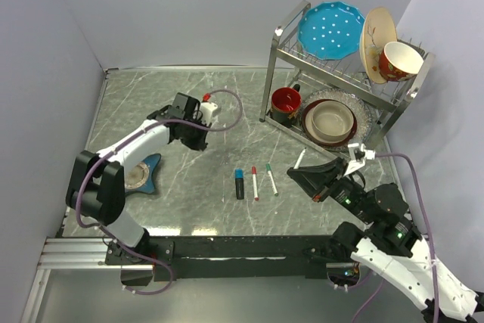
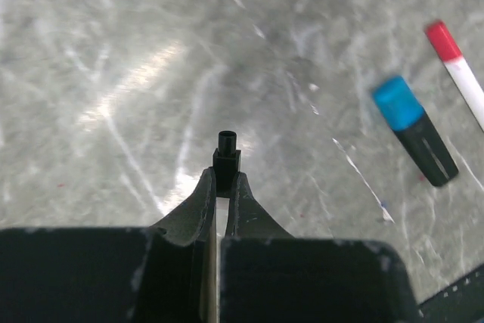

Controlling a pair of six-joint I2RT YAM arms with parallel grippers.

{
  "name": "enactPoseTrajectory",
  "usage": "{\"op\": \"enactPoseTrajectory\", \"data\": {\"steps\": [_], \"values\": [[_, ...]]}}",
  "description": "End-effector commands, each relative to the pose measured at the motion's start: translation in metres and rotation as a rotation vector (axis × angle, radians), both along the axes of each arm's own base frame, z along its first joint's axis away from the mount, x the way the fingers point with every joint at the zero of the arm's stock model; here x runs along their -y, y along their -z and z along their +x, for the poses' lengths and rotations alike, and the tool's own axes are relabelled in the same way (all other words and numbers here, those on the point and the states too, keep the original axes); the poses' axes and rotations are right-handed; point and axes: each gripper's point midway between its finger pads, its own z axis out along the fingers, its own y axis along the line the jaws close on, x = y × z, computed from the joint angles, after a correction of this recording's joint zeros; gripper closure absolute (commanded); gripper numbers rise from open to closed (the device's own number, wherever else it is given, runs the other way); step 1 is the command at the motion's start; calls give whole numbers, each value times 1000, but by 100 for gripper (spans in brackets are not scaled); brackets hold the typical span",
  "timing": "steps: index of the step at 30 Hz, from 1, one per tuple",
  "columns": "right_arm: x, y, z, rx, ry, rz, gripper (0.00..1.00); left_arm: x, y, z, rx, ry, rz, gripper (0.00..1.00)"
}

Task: Insert the pens into the pen caps

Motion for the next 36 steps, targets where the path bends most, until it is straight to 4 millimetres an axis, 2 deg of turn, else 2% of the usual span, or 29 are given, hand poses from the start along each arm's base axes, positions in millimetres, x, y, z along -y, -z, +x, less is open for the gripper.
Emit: {"op": "enactPoseTrajectory", "data": {"steps": [1,3,6,13,18,21,22,24,25,27,28,29,30,32,33,35,36], "values": [[16,-20,-4,4,51,40,100,22,4,-20,-2,116,-31,99],[19,-22,-5,2,57,51,100,20,22,-28,-20,120,38,99],[23,-24,-6,0,70,60,100,14,36,-31,-13,108,134,99],[32,-24,-10,-4,87,62,100,8,49,-37,14,103,222,99],[36,-29,-13,1,92,66,100,2,65,-44,2,82,277,94],[38,-31,-14,3,94,67,100,3,60,-42,19,74,270,79],[39,-31,-15,4,94,66,100,2,57,-41,26,69,271,69],[40,-31,-16,7,96,69,100,2,49,-38,52,47,263,62],[40,-31,-16,5,97,70,100,2,44,-36,67,31,254,53],[41,-32,-16,6,98,74,100,3,25,-29,125,-28,221,47],[40,-31,-16,7,97,73,100,2,16,-23,160,-70,208,41],[40,-30,-15,6,100,70,100,-3,-3,-13,227,-140,198,39],[40,-30,-15,5,100,71,100,-2,-15,-8,245,-228,149,38],[39,-29,-14,4,99,65,100,-10,-54,8,345,-402,88,38],[38,-28,-13,1,99,62,100,-20,-68,14,379,-549,59,39],[37,-27,-12,2,101,55,100,-33,-105,23,449,-747,-18,47],[37,-27,-11,0,101,54,100,-50,-107,16,433,-950,-47,50]]}}
